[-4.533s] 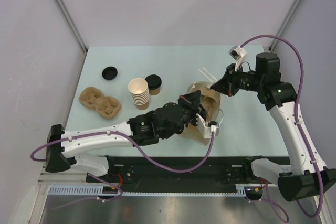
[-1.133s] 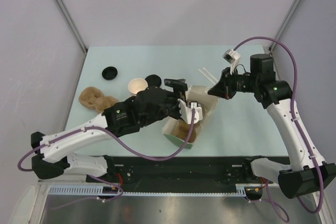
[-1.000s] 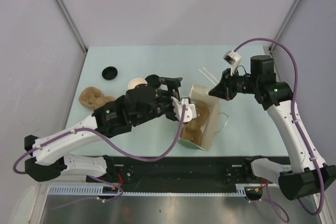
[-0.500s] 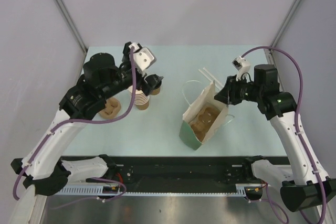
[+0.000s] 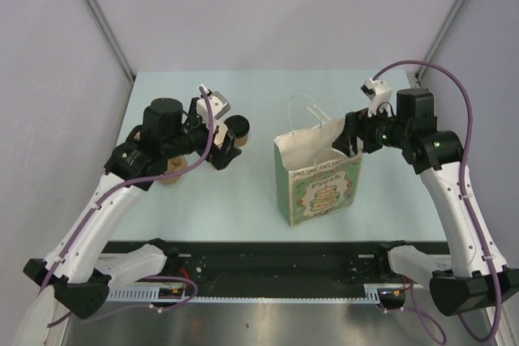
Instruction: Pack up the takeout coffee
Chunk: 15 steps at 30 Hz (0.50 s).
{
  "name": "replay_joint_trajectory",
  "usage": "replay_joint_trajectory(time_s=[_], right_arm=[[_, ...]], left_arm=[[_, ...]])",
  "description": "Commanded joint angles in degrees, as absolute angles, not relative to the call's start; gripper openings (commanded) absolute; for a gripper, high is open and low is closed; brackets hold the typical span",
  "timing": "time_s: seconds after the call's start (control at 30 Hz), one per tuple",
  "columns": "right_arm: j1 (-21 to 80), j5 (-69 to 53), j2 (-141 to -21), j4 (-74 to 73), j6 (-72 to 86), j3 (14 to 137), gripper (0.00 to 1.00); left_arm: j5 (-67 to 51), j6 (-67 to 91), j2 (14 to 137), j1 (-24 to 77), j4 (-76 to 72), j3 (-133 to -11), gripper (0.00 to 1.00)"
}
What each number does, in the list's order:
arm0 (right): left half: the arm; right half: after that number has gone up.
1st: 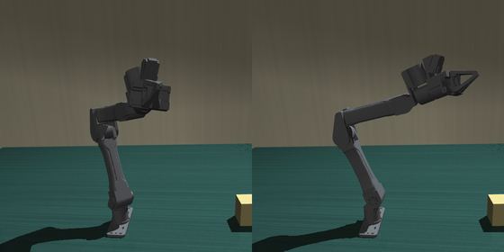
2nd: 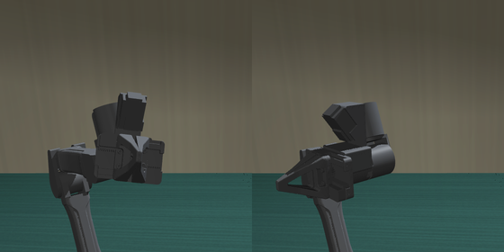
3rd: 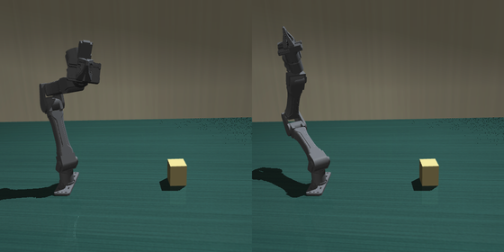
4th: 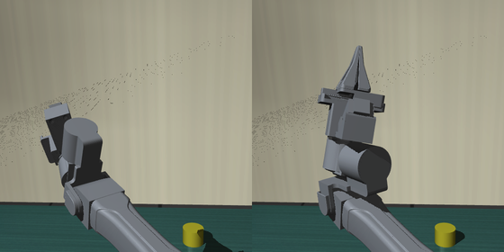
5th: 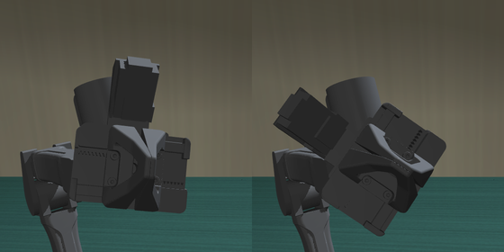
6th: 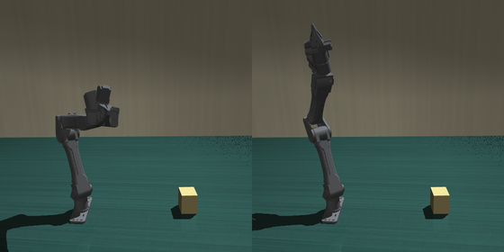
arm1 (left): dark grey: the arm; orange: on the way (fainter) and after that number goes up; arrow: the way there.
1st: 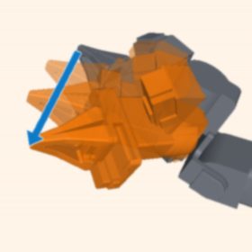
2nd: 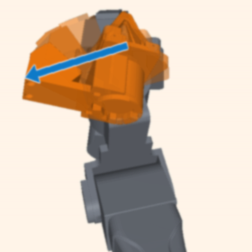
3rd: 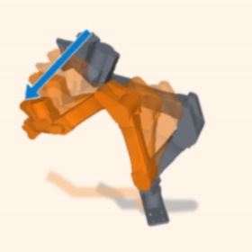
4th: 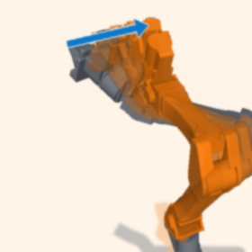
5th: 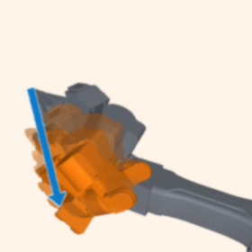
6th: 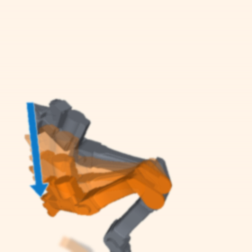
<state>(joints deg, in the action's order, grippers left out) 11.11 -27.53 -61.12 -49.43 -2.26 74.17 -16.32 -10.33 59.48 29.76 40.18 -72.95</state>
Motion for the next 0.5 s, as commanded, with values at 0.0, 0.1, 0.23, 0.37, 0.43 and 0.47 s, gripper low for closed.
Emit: replay_joint_trajectory(time_s=[0.0, 0.1, 0.23, 0.37, 0.43, 0.47], right_arm=[[10.1, -25.6, -64.3, -53.1, -7.5, 81.4, 0.84], [9.6, -27.2, -65.8, -56.1, -8.9, 82.8, 0.84], [8.0, -28.9, -67.6, -57.8, -11.0, 82.5, 0.78], [6.2, -30.2, -67.4, -59.6, -13.0, 82.5, 0.74], [5.5, -30.6, -67.1, -59.9, -13.2, 82.7, 0.74], [5.4, -30.7, -66.9, -60.3, -13.1, 82.8, 0.73]], left_arm=[[-22.5, -7.9, 58.4, 28.6, 39.4, -73.7, 1.0], [-22.3, -10.7, 59.8, 28.6, 40.3, -75.4, 1.0], [-19.5, -12.7, 64.9, 28.4, 43.7, -79.4, 0.99], [-20.1, -13.3, 68.5, 28.3, 43.8, -81.3, 1.0], [-19.6, -13.4, 70.6, 28.2, 44.0, -84.0, 0.99], [-17.7, -13.5, 72.8, 28.3, 44.0, -85.1, 1.0]])
